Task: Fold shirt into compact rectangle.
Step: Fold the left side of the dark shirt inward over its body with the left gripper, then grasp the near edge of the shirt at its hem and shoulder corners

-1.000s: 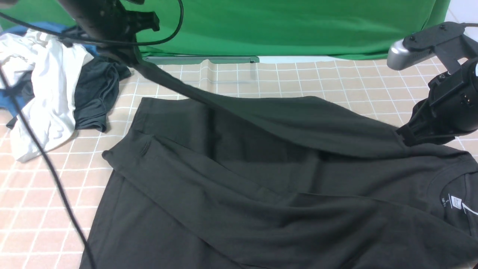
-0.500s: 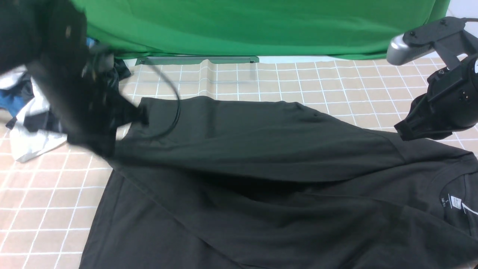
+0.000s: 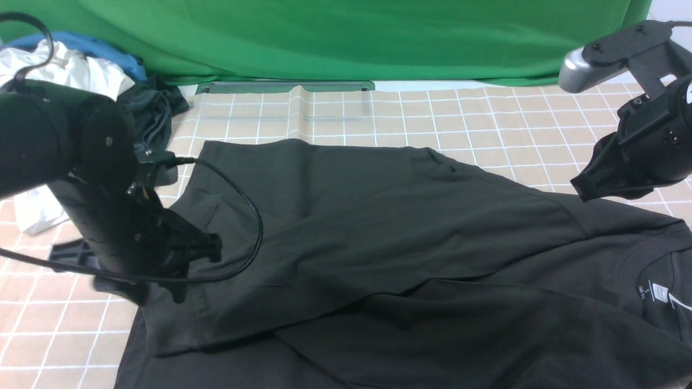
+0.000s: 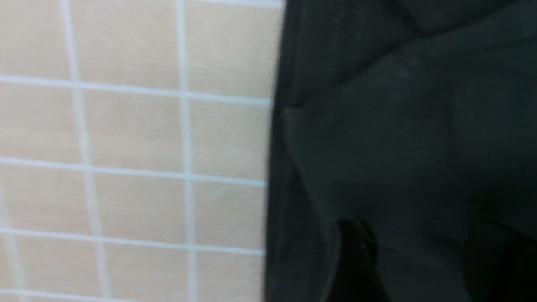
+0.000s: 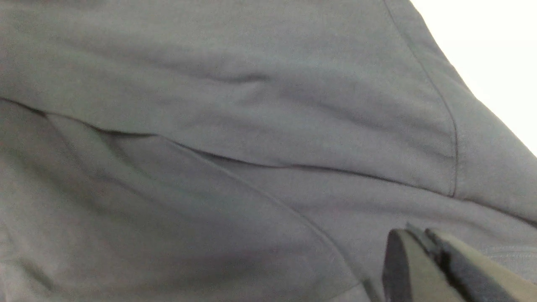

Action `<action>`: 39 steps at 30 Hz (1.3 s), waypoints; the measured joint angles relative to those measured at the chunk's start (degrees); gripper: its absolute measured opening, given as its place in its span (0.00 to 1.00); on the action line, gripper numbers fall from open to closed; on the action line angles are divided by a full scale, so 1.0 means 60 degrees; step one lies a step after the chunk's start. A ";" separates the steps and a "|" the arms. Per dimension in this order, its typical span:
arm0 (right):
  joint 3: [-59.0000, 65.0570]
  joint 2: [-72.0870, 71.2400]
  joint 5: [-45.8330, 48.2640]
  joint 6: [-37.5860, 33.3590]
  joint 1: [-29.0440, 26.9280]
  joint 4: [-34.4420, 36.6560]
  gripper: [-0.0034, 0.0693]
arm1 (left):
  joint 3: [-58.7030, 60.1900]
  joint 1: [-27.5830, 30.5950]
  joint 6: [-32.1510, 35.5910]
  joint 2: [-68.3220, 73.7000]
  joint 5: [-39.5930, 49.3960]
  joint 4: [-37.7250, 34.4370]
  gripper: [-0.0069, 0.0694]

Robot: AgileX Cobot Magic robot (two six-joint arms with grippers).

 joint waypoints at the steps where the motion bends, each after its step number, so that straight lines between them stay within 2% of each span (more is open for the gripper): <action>1: 0.0000 0.0000 0.0041 0.0000 0.0000 -0.0003 0.14 | -0.0047 0.0000 0.0013 -0.0008 0.0152 0.0338 0.64; 4: 0.0000 0.0000 0.0110 0.0038 0.0000 -0.0011 0.14 | -0.0480 0.0021 -0.0230 -0.0008 0.0325 0.1122 0.75; 8: 0.0000 0.0000 0.0150 0.0172 0.0000 -0.0011 0.14 | -0.1902 0.0367 -0.0722 0.0036 -0.0197 0.0942 0.77; 10: 0.0000 0.0000 0.0198 0.0284 0.0000 -0.0011 0.14 | -0.2855 0.0706 -0.0648 0.0294 -0.0243 0.0468 0.73; 15: 0.0000 0.0000 0.0370 0.0318 0.0000 -0.0011 0.14 | -0.4997 0.1174 0.0285 0.1557 -0.0189 0.0217 0.57; 20: 0.0000 0.0000 0.0455 0.0337 0.0000 -0.0011 0.14 | -0.6785 0.1283 0.0797 0.3358 -0.0467 0.0144 0.52; 23: 0.0000 0.0000 0.0475 0.0337 0.0000 -0.0011 0.14 | -0.7795 0.1324 0.0971 0.4627 -0.0574 0.0141 0.54; 29: 0.0000 0.0000 0.0489 0.0354 0.0000 -0.0011 0.14 | -0.9339 0.1352 0.1021 0.6739 -0.0713 0.0150 0.70; 33: 0.0000 0.0000 0.0489 0.0481 0.0000 -0.0011 0.14 | -0.9787 0.1352 0.1236 0.7573 -0.0962 0.0150 0.76; 37: 0.0000 0.0000 0.0498 0.0590 0.0000 -0.0011 0.14 | -0.9907 0.1352 0.1504 0.7862 -0.1187 0.0037 0.75; 39: 0.0000 0.0000 0.0498 0.0609 0.0000 -0.0011 0.14 | -0.9927 0.1352 0.1774 0.7892 -0.1197 -0.0163 0.70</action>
